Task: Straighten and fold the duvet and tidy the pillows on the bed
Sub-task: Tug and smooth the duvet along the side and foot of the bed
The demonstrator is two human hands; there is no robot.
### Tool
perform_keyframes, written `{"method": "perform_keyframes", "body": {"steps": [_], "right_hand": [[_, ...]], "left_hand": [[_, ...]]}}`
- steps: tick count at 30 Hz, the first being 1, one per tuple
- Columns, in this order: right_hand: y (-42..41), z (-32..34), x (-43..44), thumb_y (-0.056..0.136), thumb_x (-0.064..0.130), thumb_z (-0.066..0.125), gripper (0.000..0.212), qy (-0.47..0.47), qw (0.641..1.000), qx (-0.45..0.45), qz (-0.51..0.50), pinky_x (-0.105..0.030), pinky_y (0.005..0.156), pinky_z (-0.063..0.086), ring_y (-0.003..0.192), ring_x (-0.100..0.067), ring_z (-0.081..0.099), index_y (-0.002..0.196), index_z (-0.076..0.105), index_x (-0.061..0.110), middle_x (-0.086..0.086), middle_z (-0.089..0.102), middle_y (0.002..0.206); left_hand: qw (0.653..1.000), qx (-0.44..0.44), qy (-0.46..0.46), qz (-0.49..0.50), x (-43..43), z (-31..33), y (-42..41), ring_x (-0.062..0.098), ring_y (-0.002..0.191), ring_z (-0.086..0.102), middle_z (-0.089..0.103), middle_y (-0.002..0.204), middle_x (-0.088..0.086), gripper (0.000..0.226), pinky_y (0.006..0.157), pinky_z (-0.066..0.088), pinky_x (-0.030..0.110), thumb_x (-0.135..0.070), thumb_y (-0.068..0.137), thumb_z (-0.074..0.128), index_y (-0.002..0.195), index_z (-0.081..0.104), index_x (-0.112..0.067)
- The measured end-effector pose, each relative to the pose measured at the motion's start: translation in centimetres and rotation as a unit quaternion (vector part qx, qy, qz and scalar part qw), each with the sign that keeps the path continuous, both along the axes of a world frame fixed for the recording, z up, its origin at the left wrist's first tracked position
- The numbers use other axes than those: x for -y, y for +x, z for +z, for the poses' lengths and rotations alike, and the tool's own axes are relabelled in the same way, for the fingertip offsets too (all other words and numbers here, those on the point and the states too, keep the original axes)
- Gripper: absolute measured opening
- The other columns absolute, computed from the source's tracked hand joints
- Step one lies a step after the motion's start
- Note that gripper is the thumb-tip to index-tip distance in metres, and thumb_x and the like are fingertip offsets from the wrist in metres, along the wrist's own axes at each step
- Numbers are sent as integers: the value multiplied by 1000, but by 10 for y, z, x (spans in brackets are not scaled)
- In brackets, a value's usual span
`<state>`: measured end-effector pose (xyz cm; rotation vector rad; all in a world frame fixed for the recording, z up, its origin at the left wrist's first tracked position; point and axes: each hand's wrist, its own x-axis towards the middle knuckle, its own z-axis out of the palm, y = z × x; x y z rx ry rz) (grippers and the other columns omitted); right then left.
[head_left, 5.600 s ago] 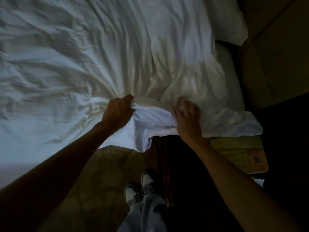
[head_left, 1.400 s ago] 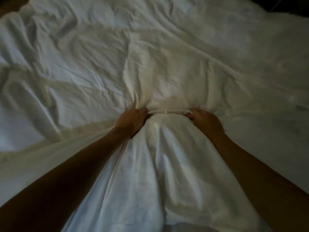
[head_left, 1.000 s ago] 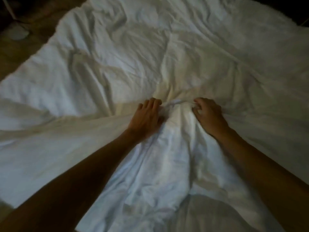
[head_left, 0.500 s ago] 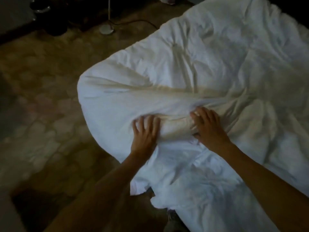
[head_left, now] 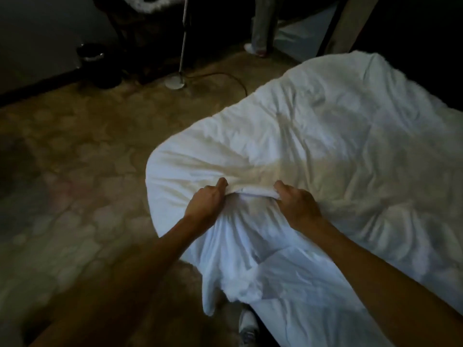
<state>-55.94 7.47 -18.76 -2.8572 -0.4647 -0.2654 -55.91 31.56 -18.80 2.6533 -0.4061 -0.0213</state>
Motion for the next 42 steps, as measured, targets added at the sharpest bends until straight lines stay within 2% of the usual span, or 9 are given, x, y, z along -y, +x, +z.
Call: {"method": "perform_keyframes", "body": {"steps": [6, 12, 18, 23, 27, 30, 34, 39, 42], "right_hand": [[96, 51, 6, 93, 31, 57, 25, 7, 995, -6, -96, -41, 60, 47, 75, -45, 64, 96, 59, 6, -27, 67, 81], [159, 8, 30, 94, 35, 54, 26, -25, 994, -41, -98, -42, 65, 49, 77, -43, 65, 97, 59, 9, -25, 67, 81], [187, -60, 22, 98, 40, 42, 32, -20, 977, -175, -118, -41, 72, 47, 91, -40, 63, 107, 55, 13, -23, 66, 96], [193, -77, -22, 85, 51, 45, 48, 20, 991, -120, 52, -45, 77, 51, 93, -33, 64, 111, 59, 13, -10, 67, 103], [182, -84, -79, 90, 51, 45, 38, -28, 975, -183, 121, -44, 71, 50, 90, -35, 64, 106, 54, 18, -11, 65, 98], [176, -89, -90, 89, 44, 43, 24, -28, 983, -151, 98, -43, 60, 53, 75, -36, 67, 99, 45, 22, -11, 67, 86], [154, -74, -94, 83, 27, 53, 12, -55, 988, -99, 103, -35, 43, 47, 53, -34, 63, 88, 52, 16, -10, 63, 66], [148, -33, -91, 75, 17, 76, 34, -75, 988, -77, 110, -29, 42, 46, 50, -30, 63, 99, 51, 13, -8, 62, 64], [165, 4, -85, 91, 27, 54, 15, -73, 995, -42, 63, -32, 41, 47, 50, -31, 64, 94, 54, 13, -8, 62, 61]], "left_hand": [[988, 124, 75, -42, 13, 30, 81, 36, 70, 66, 67, 89, 9, 54, 55, 50, 37, -52, 81, 57, 120, 45, -16], [985, -65, 119, 110, 9, -38, 119, 36, 92, 55, 54, 104, 8, 55, 72, 45, 44, -32, 68, 69, 117, 45, -21], [989, -117, 12, 94, -14, -75, 140, 39, 88, 63, 66, 99, 15, 39, 71, 47, 40, -24, 85, 59, 120, 43, -14], [992, -76, 22, 95, -25, -92, 137, 34, 57, 61, 58, 64, 12, 30, 48, 40, 33, -38, 94, 46, 113, 42, -15], [980, -112, -35, 159, -29, -93, 119, 37, 82, 63, 64, 92, 12, 52, 66, 48, 38, -35, 76, 63, 119, 43, -15], [972, -89, 63, 208, -34, -106, 83, 35, 97, 53, 54, 110, 9, 73, 80, 43, 44, -49, 60, 61, 123, 44, -17], [947, -165, 71, 267, -47, -110, 45, 40, 111, 48, 45, 130, 10, 65, 89, 41, 53, -52, 72, 59, 128, 45, -21], [965, -129, -38, 227, -85, -75, 63, 37, 92, 64, 67, 104, 16, 47, 76, 48, 41, -16, 84, 58, 131, 49, -16], [981, -81, -4, 174, -99, -14, 116, 35, 77, 64, 67, 83, 10, 40, 61, 40, 33, -19, 74, 61, 113, 48, -19]]}}
